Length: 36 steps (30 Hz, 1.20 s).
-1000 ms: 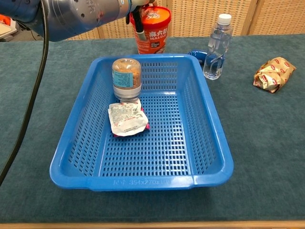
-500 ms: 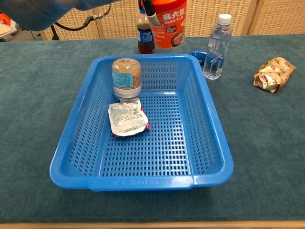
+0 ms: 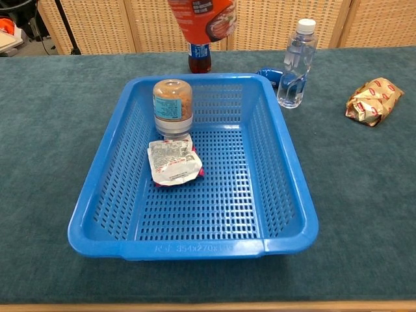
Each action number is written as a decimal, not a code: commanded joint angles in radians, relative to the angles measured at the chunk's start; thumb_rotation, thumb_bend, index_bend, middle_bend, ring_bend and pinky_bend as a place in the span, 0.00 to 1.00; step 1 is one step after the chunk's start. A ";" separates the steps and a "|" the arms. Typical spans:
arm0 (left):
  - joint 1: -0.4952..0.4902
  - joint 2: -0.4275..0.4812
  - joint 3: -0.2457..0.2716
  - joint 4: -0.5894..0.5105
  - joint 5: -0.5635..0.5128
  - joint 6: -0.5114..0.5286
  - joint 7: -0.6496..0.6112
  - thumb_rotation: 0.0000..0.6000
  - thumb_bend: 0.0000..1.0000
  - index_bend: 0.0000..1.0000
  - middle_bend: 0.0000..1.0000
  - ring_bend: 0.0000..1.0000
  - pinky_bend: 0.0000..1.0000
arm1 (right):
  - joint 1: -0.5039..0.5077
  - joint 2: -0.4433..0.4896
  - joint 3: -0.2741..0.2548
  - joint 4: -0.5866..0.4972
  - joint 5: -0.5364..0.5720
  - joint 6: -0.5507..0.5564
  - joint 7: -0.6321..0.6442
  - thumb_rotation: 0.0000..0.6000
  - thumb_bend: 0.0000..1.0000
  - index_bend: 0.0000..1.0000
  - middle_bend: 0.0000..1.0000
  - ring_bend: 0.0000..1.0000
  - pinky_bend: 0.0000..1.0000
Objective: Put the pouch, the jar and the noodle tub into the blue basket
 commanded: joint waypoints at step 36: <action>0.498 0.270 0.373 -0.385 0.378 0.347 0.049 1.00 0.22 0.00 0.00 0.00 0.01 | -0.056 0.025 -0.028 -0.166 -0.112 0.179 -0.180 1.00 0.16 0.00 0.00 0.00 0.00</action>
